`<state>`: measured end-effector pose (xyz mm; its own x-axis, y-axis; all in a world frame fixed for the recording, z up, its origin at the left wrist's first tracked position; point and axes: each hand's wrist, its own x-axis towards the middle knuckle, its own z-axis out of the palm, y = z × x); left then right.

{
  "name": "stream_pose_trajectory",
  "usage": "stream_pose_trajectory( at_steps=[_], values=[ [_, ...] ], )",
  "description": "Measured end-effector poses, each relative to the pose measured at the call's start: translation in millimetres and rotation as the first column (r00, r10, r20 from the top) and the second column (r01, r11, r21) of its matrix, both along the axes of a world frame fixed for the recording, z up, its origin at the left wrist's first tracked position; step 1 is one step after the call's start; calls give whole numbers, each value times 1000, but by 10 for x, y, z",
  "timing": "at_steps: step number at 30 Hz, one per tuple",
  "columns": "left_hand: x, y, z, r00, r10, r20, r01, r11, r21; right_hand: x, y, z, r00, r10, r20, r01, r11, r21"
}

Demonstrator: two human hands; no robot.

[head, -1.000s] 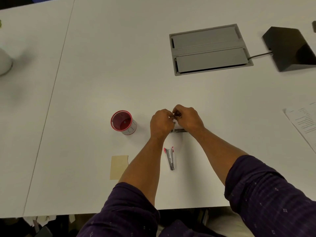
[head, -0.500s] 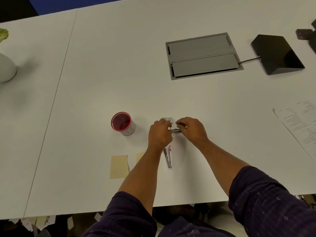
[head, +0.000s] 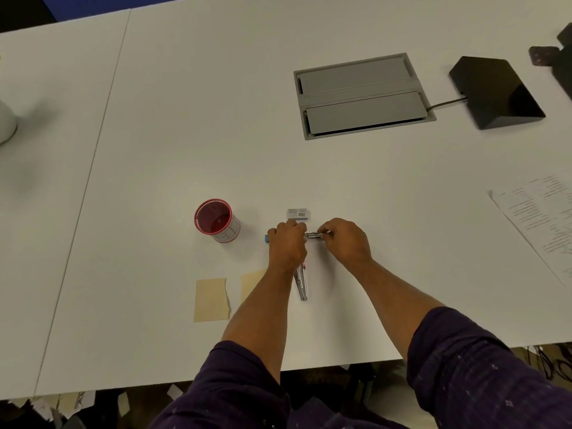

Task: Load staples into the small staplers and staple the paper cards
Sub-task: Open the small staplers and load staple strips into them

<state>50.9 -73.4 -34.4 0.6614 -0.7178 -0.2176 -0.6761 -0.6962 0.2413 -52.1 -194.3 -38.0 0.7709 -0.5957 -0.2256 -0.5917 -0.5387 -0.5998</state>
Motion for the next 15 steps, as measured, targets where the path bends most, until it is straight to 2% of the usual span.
stream_pose_trajectory(
  at_steps=[9, 15],
  values=[
    [45, 55, -102, 998, -41, -37, 43, 998, 39, -51, 22, -84, 1000, 6, 18, -5, 999, -47],
    [10, 114, -68, 994, -97, -50, 96, 995, -19, -84, 57, -111, 997, -5, 74, 8, 1000, -29]
  ],
)
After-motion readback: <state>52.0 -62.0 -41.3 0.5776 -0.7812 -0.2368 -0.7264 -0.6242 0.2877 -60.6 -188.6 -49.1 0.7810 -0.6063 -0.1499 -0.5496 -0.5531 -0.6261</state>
